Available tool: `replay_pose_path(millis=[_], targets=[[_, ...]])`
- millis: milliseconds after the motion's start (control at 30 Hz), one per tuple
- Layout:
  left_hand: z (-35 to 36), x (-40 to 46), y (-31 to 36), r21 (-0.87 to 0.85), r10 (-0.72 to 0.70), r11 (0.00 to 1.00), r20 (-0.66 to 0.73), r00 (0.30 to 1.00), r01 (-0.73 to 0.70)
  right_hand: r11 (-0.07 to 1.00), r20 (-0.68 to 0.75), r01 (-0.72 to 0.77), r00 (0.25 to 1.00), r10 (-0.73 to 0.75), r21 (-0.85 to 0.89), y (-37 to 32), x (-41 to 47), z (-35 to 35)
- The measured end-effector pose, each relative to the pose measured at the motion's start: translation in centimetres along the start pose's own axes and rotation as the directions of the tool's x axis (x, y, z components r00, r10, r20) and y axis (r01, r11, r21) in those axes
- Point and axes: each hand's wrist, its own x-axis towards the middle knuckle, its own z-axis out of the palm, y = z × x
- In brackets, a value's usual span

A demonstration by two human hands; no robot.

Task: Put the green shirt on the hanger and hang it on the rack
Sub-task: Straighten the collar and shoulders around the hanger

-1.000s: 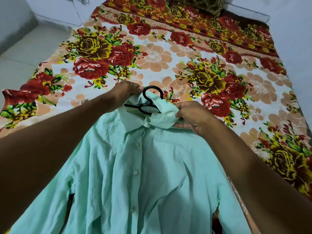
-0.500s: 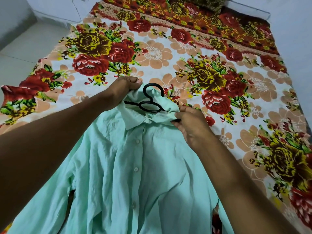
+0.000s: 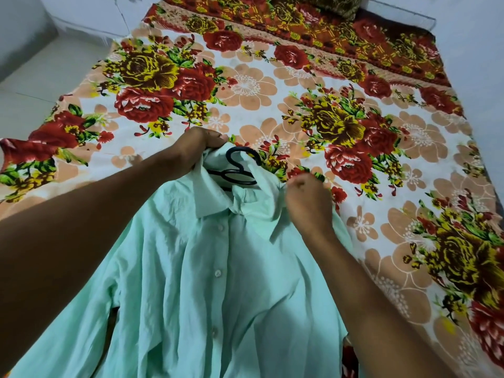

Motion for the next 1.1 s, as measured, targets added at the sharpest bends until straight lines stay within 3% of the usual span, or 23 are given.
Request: replay_pose_path(millis=[33,100,233,400,467,533,700,767,867,1000,1067,1100], targets=[[0.2,-0.1,0.1,0.005,0.016,1.0,-0.01,1.0,-0.016,0.991,-0.137,0.123,0.982,-0.128,-0.045,-0.3,0.1,-0.1],[0.5,-0.3,0.0,0.038,0.07,0.997,-0.027,0.997,-0.069,0.947,-0.195,0.32,0.928,-0.316,-0.013,-2.1,0.5,-0.2],[0.3,-0.6,-0.2,0.076,0.158,0.985,-0.015,0.987,-0.157,0.856,0.098,0.476,0.86,-0.502,0.201,-3.9,3.3,0.6],[0.5,-0.1,0.0,0.134,0.235,0.964,-0.043,0.971,-0.228,0.859,0.149,0.428,0.865,-0.48,0.28,-2.0,5.1,0.7],[0.8,0.1,0.2,0.124,0.22,0.969,-0.05,0.974,-0.212,0.838,0.157,0.494,0.831,-0.534,0.231,-1.5,5.0,1.3],[0.9,0.2,0.3,0.115,0.234,0.967,-0.046,0.971,-0.228,0.809,0.131,0.562,0.801,-0.585,0.174,-1.8,4.7,2.1],[0.7,0.0,0.0,0.16,0.416,0.898,0.003,0.91,-0.411,0.818,0.028,0.559,0.823,-0.568,0.135,-2.4,4.8,3.3],[-0.5,-0.4,-0.7,0.342,0.519,0.792,0.058,0.853,-0.505,0.819,0.031,0.553,0.825,-0.564,0.152,-2.3,4.9,3.2],[-2.4,-1.1,-1.6,0.608,0.657,0.499,0.2,0.727,-0.618,0.821,0.017,0.555,0.827,-0.562,0.137,-1.8,5.6,2.6],[-2.6,-1.9,-1.6,0.735,0.737,0.168,0.349,0.579,-0.657,0.827,-0.049,0.557,0.83,-0.555,0.072,-1.6,5.7,2.1],[-2.9,-2.0,-1.6,0.772,0.757,0.072,0.37,0.538,-0.631,0.829,-0.112,0.557,0.828,-0.55,0.048,-1.5,5.6,1.9],[-3.0,-2.1,-1.7,0.79,0.762,0.07,0.352,0.544,-0.609,0.83,-0.135,0.556,0.825,-0.548,0.03,-1.5,5.5,1.9]])
